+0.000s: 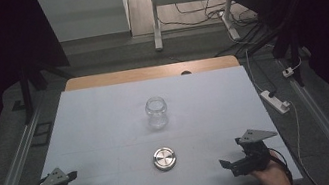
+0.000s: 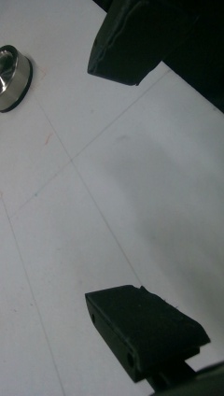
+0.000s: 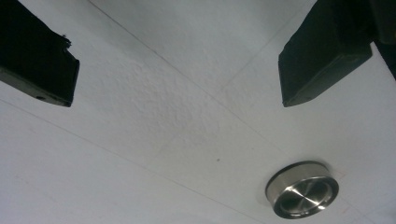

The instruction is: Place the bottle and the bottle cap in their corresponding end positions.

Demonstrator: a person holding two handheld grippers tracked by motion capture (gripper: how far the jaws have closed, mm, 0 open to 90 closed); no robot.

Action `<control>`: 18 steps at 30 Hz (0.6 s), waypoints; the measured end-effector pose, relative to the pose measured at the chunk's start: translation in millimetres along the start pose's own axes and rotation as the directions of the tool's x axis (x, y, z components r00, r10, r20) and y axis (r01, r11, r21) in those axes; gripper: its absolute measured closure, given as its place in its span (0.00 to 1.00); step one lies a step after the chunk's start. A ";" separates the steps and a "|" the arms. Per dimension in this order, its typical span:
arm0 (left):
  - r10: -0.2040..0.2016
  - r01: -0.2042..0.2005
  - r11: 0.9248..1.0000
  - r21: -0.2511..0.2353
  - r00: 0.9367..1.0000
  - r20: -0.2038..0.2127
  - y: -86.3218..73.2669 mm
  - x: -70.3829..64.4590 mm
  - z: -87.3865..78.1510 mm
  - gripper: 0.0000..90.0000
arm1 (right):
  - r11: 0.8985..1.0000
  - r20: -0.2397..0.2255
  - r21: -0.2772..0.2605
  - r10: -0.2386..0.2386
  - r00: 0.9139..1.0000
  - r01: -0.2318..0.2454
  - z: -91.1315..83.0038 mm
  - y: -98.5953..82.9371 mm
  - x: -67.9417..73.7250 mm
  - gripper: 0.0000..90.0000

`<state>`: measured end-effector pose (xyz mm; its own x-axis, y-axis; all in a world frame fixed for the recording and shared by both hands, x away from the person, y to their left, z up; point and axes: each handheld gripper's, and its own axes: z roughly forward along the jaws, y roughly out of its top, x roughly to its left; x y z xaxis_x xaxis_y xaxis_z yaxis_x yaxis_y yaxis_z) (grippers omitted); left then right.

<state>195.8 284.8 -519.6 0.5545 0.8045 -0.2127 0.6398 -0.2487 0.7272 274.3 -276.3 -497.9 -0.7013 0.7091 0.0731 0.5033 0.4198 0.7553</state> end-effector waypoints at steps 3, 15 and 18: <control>-0.015 0.015 1.000 0.000 1.000 -0.006 -5.2 1.4 -3.1 0.00 | 1.000 0.011 0.004 0.014 1.000 -0.014 -3.9 -3.7 -2.2 0.00; -0.029 0.031 0.999 0.025 0.998 -0.063 -17.0 1.0 -11.4 0.00 | 0.999 0.052 0.023 0.035 0.998 -0.036 -16.2 -14.4 -4.7 0.00; -0.031 0.034 0.999 0.036 0.996 -0.078 -18.3 0.3 -12.5 0.00 | 0.999 0.057 0.027 0.035 0.998 -0.037 -18.3 -15.6 -4.7 0.00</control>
<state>177.6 296.3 -524.8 0.4912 0.8515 -0.1833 0.6770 -0.2409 0.6955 260.5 -296.5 -498.1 -0.6532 0.7546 0.0626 0.5420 0.4082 0.7346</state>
